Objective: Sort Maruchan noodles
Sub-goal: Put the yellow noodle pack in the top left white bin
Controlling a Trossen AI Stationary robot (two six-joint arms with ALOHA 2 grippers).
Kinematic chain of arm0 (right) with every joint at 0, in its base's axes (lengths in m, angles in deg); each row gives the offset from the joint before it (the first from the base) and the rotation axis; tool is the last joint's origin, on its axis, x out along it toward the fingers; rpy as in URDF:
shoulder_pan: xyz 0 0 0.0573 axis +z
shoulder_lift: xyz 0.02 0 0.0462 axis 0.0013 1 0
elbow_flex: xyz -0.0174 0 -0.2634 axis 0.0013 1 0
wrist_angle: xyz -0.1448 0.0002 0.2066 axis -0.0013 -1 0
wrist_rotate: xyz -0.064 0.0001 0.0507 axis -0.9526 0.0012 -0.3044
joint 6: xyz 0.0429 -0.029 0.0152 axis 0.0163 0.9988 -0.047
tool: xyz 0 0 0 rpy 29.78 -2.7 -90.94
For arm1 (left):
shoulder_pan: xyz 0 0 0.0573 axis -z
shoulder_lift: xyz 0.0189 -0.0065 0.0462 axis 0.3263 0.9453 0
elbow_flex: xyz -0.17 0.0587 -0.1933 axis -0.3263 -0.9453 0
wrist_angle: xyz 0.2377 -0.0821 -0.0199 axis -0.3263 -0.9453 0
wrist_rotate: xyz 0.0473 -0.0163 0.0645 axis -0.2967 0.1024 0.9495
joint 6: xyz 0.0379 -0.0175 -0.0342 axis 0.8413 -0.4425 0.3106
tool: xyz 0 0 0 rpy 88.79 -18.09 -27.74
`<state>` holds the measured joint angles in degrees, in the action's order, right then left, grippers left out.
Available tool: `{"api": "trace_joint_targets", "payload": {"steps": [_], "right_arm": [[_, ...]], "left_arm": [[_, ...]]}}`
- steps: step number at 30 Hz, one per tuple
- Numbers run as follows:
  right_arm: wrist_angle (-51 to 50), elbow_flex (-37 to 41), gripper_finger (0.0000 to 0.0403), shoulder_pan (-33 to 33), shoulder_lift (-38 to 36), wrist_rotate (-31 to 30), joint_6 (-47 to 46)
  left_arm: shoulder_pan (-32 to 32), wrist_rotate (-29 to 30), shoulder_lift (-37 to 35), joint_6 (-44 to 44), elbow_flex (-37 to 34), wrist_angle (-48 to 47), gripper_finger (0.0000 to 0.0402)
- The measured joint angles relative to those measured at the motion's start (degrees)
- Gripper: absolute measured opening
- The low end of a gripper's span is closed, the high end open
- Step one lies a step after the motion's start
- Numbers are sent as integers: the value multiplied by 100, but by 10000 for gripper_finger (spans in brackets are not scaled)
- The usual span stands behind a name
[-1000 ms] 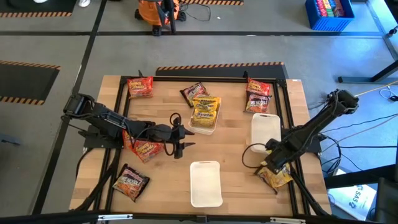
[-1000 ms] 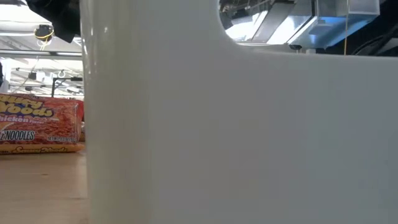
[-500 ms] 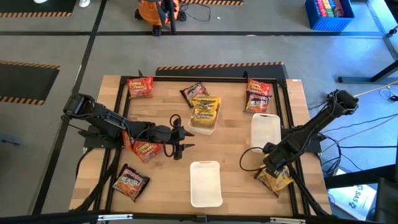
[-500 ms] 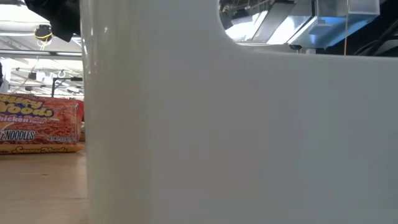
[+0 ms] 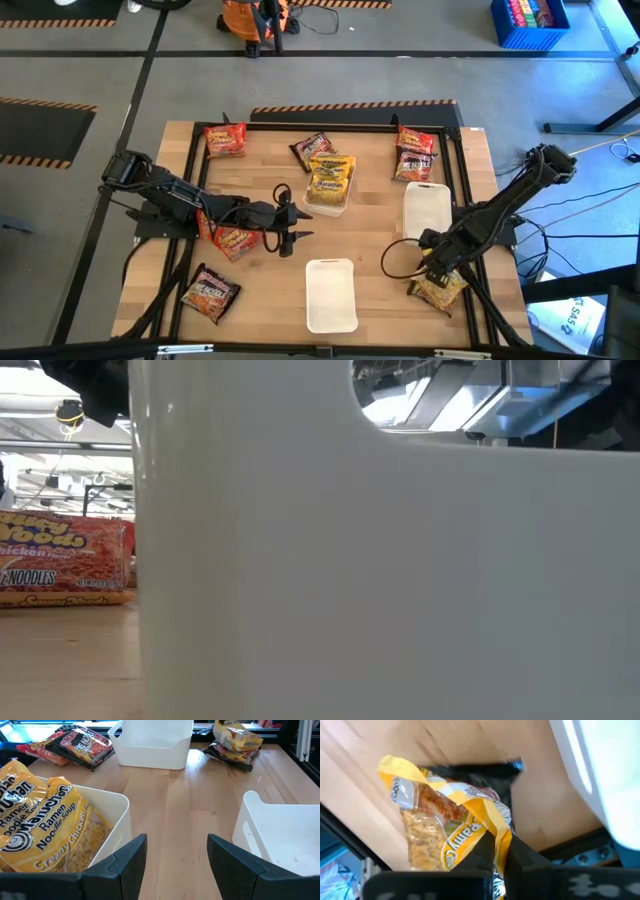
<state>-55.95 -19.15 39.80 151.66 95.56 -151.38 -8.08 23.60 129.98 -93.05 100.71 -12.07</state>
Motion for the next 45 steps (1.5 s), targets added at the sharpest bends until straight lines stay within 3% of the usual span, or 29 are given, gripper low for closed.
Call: {"api": "trace_joint_targets", "payload": {"steps": [9,19,29,39,45], "right_arm": [[-106,-527,1,-19,-2,-1175,467],[441,-570,0,-640,17,-2684,1383],[1741,-568,0,-1386,108,-3654,2854],[2970,-568,0,-2063,343,-3711,4137],[3354,-563,0,-2231,611,-3579,4527]], "left_arm": [[0,0,0,-4,0,26,200],[-27,229,0,-449,4,231,202],[-211,-9,2,-1097,139,212,266],[-212,8,172,-936,746,-34,288],[-216,-2,732,-745,1363,11,288]]}}
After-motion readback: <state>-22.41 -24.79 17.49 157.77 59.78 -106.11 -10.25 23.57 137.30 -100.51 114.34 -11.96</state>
